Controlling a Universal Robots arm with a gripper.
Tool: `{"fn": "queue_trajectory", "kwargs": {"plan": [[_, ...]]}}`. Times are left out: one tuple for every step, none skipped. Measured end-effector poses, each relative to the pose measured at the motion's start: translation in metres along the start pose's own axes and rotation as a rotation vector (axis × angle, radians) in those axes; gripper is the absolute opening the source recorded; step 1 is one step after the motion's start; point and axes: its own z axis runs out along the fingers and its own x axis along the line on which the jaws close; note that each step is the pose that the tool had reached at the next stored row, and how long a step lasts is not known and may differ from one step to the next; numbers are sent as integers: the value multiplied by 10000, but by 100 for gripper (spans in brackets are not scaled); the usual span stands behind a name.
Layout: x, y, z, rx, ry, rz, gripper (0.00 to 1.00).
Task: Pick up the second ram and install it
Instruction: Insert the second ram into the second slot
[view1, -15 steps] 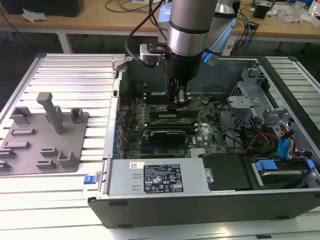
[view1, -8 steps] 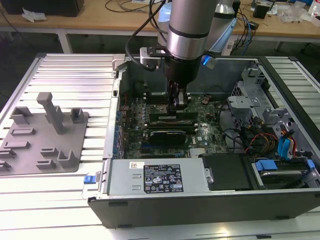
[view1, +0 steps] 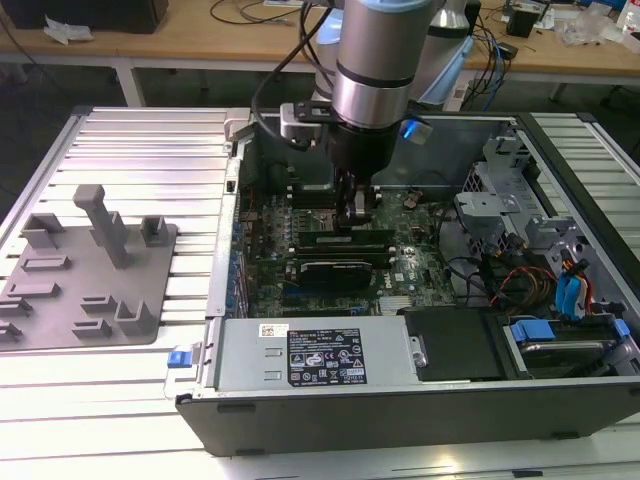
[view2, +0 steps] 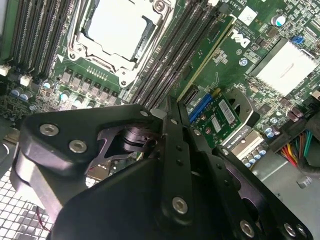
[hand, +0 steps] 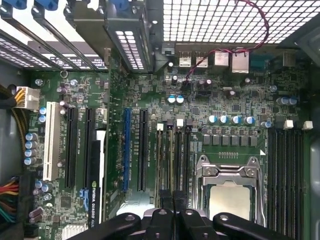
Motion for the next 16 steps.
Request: {"fn": "queue_trajectory", "kwargs": {"plan": [[-8,-1,12,-1,0,20,9],[-12,-1,24,-2,-1,36,9],[-18,-1,38,-2,-1,56,9],[-26,-2,68,0,-4,79,9],[-29,-3,97,2,-3,89,9],[-31,-3,122,5,-3,93,9],[-31,-5,139,7,-3,91,9],[-31,-4,140,8,-3,91,9],[-31,-4,140,7,-2,92,9],[-32,-4,149,3,-14,262,9],[-32,-4,150,-1,-16,347,9],[-32,-5,150,-1,-19,349,9],[-34,0,155,3,-43,348,9],[-35,2,157,5,-54,348,9],[-37,3,161,9,-66,346,9],[-42,6,169,18,-99,345,9]]}}
